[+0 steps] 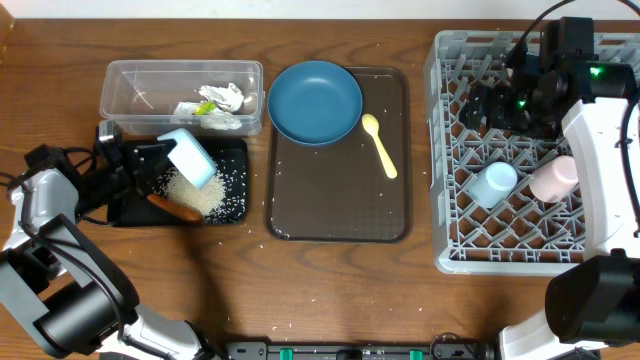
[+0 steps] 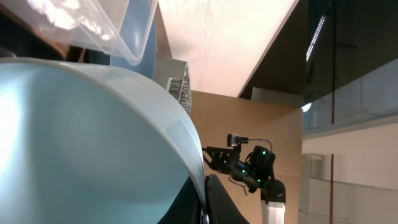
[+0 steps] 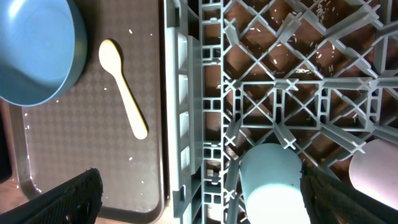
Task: Sort waste into correct bins and load items into the dishwasher rack
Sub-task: 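Carry the bowl left and tip the rice onto the black tray, then bring the emptied bowl back and set it on the brown tray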
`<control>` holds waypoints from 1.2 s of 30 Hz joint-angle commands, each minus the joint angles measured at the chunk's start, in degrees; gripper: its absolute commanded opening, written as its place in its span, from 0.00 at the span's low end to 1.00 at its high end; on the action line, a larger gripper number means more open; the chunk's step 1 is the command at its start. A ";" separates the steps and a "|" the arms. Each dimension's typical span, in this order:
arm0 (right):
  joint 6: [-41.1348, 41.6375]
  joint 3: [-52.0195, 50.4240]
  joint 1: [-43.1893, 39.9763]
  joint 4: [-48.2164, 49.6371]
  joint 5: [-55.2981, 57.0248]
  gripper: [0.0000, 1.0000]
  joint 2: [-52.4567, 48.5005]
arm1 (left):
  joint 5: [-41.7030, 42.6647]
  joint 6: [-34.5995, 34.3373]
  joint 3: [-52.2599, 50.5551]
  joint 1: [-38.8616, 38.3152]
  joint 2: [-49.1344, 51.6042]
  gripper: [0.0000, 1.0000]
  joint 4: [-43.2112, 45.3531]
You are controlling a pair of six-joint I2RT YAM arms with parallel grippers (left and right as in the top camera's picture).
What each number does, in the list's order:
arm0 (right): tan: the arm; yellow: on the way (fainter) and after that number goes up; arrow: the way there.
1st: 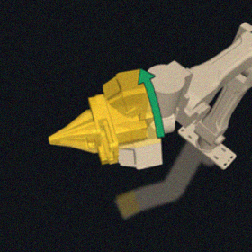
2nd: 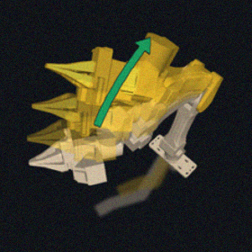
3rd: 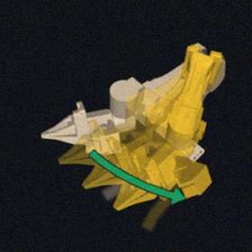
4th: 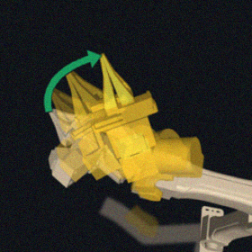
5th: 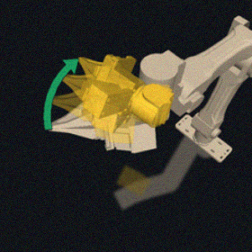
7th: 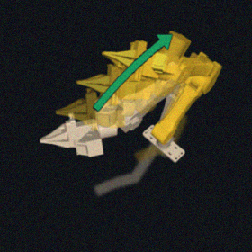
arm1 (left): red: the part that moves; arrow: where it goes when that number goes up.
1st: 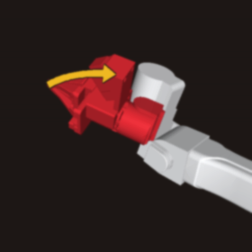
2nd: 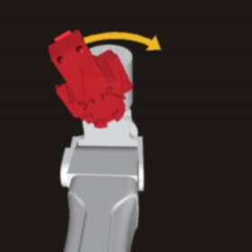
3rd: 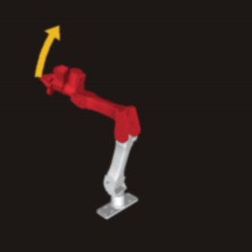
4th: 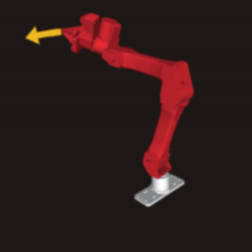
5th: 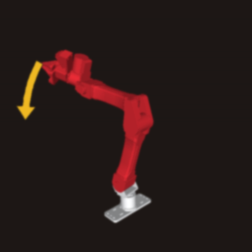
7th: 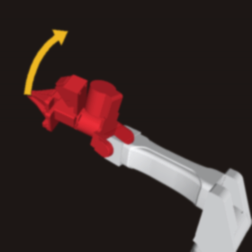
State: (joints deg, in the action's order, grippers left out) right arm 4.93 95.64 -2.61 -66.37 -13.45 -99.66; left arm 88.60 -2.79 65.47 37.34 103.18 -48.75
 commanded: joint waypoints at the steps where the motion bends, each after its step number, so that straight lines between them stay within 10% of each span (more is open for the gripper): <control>1: -1.03 0.90 -0.42 0.02 -0.04 0.99 1.51 | 1.53 -0.72 -0.11 -0.02 -0.09 0.06 0.79; 15: -1.42 0.90 -0.42 0.44 -0.04 0.99 1.51 | -1.42 0.79 -0.09 -3.17 -9.97 0.06 0.92; 25: -1.38 0.90 -0.35 0.81 -0.09 0.99 1.51 | -38.86 0.76 -0.11 -29.14 -26.18 0.06 3.26; 36: -1.40 0.90 -0.31 0.55 -0.09 0.99 1.51 | -76.11 0.76 -0.11 -66.66 -17.88 0.06 9.99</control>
State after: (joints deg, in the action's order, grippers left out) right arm 4.45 95.64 -2.61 -65.78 -13.47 -99.66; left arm 26.48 -2.74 65.39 -24.47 82.30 -39.51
